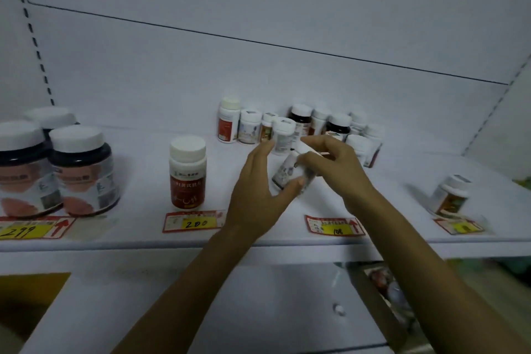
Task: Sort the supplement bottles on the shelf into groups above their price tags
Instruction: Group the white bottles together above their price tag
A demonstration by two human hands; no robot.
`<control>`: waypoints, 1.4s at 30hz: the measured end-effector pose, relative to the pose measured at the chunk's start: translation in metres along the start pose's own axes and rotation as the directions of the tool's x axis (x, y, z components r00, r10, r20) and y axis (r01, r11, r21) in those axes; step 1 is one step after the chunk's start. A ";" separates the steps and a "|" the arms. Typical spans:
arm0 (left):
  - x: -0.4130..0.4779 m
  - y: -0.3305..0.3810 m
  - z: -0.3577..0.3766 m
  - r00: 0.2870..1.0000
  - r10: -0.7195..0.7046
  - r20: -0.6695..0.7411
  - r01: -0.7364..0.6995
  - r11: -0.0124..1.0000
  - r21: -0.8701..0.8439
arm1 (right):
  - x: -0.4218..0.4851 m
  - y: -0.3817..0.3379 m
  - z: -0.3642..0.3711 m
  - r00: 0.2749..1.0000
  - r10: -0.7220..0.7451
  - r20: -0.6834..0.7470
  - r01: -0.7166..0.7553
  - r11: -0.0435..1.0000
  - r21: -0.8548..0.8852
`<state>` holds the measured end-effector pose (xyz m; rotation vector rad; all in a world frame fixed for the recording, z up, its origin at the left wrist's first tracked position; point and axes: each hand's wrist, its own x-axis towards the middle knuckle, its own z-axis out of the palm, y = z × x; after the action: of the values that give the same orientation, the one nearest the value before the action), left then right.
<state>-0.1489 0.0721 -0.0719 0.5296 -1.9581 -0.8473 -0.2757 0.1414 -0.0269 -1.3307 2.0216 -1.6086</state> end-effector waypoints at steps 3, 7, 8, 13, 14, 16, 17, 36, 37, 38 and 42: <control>-0.013 0.020 0.017 0.996 -0.043 0.075 0.053 0.989 -0.137 | -0.026 0.000 -0.016 1.000 0.003 -0.011 -0.002 0.999 0.046; -0.031 0.033 0.033 0.990 -0.040 0.139 0.070 0.973 -0.221 | -0.040 0.000 -0.040 0.998 -0.051 0.026 0.049 0.995 0.090; -0.033 0.035 0.034 0.986 -0.049 0.159 0.088 0.965 -0.247 | -0.040 0.000 -0.045 0.997 -0.060 0.040 0.056 0.994 0.094; -0.023 0.045 0.033 0.970 -0.189 0.154 0.233 0.903 -0.362 | -0.026 0.009 -0.068 0.978 -0.052 0.204 0.018 0.986 0.168; -0.019 0.045 0.032 0.959 -0.228 0.165 0.275 0.887 -0.372 | -0.024 0.012 -0.072 0.968 -0.051 0.246 -0.003 0.977 0.211; -0.013 0.046 0.032 0.931 -0.272 0.244 0.349 0.859 -0.374 | -0.020 0.018 -0.078 0.953 -0.052 0.298 -0.038 0.957 0.287; -0.012 0.047 0.032 0.914 -0.273 0.300 0.374 0.854 -0.363 | -0.018 0.022 -0.081 0.948 -0.055 0.313 -0.049 0.948 0.315; -0.013 0.015 0.066 0.991 -0.137 0.005 0.134 0.976 0.170 | -0.019 0.073 -0.057 0.953 -0.072 0.293 0.033 0.990 0.134; -0.013 0.015 0.067 0.990 -0.140 0.009 0.136 0.975 0.173 | -0.019 0.074 -0.057 0.954 -0.081 0.290 0.048 0.992 0.121; -0.012 0.014 0.067 0.990 -0.142 0.016 0.137 0.975 0.174 | -0.020 0.075 -0.056 0.953 -0.089 0.291 0.057 0.992 0.115; -0.013 0.015 0.066 0.990 -0.139 0.034 0.131 0.976 0.175 | -0.019 0.080 -0.056 0.952 -0.111 0.287 0.084 0.991 0.106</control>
<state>-0.2000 0.1133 -0.0913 0.7582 -2.0672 -0.7835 -0.3423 0.1915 -0.0823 -1.5512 1.7121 -1.4255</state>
